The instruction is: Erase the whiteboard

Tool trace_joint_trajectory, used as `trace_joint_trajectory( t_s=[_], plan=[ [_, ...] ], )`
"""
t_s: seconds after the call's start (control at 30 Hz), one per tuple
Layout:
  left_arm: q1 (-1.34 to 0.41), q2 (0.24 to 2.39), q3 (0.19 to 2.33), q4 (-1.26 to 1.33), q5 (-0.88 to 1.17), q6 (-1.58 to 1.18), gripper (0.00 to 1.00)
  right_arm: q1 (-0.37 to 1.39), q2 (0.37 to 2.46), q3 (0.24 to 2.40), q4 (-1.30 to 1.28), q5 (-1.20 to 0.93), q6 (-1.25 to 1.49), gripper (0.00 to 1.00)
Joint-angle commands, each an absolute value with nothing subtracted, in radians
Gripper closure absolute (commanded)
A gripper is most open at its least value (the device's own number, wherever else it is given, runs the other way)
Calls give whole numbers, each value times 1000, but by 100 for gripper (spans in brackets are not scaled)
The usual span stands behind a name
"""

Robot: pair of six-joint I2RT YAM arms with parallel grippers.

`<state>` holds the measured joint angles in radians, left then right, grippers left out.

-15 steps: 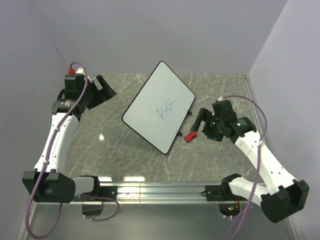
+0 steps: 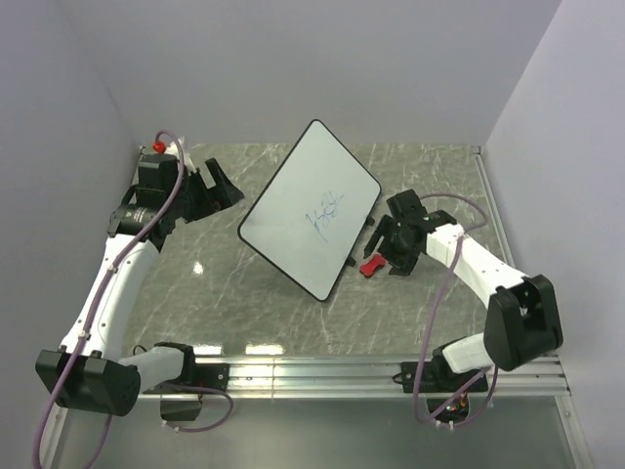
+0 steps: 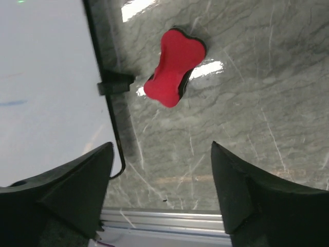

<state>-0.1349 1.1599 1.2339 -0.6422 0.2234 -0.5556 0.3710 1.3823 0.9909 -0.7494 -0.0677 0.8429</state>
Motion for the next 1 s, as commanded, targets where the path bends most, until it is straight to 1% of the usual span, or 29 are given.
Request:
trace_joint_trajectory(
  t_s=[0.0,0.27,0.4,0.57,0.63,0.8,0.87,0.97],
  plan=[
    [-155,1129,1236,-640,224,-522,1,382,1439,1034,-693,-23,913,19],
    [-183,1103,1209,-643,215,-511,1,420,1603,1120,-724,41,939,22],
    [-193,1095,1195,-640,215,-505,1,422,1650,1121,-693,20,931,22],
    [-201,1092,1192,-649,190,-492,1,423,1672,1106,-696,60,916,22],
    [-201,1095,1192,-649,189,-489,1,425,1677,1100,-692,74,908,25],
    [-204,1101,1201,-660,183,-483,1,425,1713,1088,-652,60,891,38],
    [-206,1101,1207,-669,178,-480,1,425,1730,1092,-644,66,890,41],
    [-210,1098,1213,-686,161,-474,1,425,1761,1109,-646,77,877,41]
  ],
)
